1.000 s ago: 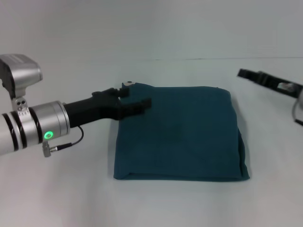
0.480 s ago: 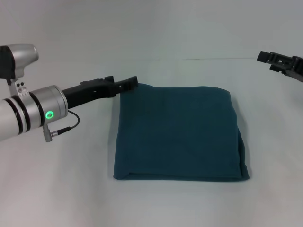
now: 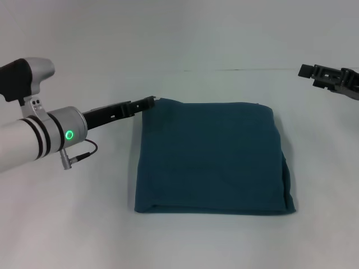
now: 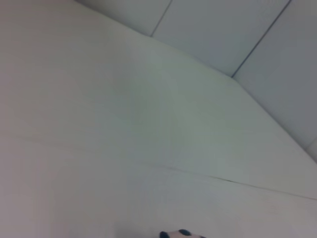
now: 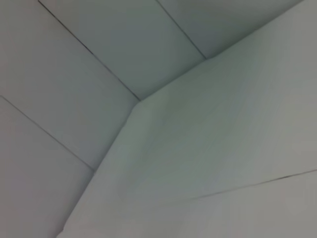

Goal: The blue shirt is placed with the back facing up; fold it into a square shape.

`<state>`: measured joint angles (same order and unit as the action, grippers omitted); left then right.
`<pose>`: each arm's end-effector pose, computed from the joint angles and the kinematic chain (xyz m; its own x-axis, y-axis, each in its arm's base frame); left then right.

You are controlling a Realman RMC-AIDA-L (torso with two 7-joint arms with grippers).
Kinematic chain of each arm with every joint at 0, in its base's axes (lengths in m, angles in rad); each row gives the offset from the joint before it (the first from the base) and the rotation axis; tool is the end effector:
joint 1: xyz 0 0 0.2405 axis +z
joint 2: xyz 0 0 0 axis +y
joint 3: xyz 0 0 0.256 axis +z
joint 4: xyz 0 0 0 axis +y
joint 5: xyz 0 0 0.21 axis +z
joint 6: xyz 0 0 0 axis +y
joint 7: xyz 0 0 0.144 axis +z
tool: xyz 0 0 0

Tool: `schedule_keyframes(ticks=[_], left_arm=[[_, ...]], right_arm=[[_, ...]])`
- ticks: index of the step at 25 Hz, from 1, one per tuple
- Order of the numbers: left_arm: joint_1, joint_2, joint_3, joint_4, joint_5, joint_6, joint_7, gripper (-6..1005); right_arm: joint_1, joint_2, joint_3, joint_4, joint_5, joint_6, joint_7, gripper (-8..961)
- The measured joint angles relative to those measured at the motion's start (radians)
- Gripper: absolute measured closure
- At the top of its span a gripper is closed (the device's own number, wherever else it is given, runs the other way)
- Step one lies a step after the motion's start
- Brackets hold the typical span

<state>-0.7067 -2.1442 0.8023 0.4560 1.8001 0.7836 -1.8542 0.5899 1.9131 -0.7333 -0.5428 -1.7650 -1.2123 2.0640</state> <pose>-0.2540 0.4176 -0.0475 0.3555 0.6335 0.6872 0.9300 -0.3129 -0.1927 0.2876 0.4013 0.0703 0.2340 -0.6523 -0.7210 -0.9402 -0.3405 0.0029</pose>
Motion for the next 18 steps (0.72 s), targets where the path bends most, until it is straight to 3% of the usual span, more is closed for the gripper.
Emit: schedule_keyframes(ticks=[18], left_arm=[[-0.025, -0.021, 0.092, -0.022, -0.008, -0.076, 0.025, 63]], right_arm=[[0.015, 0.024, -0.002, 0.006, -0.014, 0.014, 0.000, 128]])
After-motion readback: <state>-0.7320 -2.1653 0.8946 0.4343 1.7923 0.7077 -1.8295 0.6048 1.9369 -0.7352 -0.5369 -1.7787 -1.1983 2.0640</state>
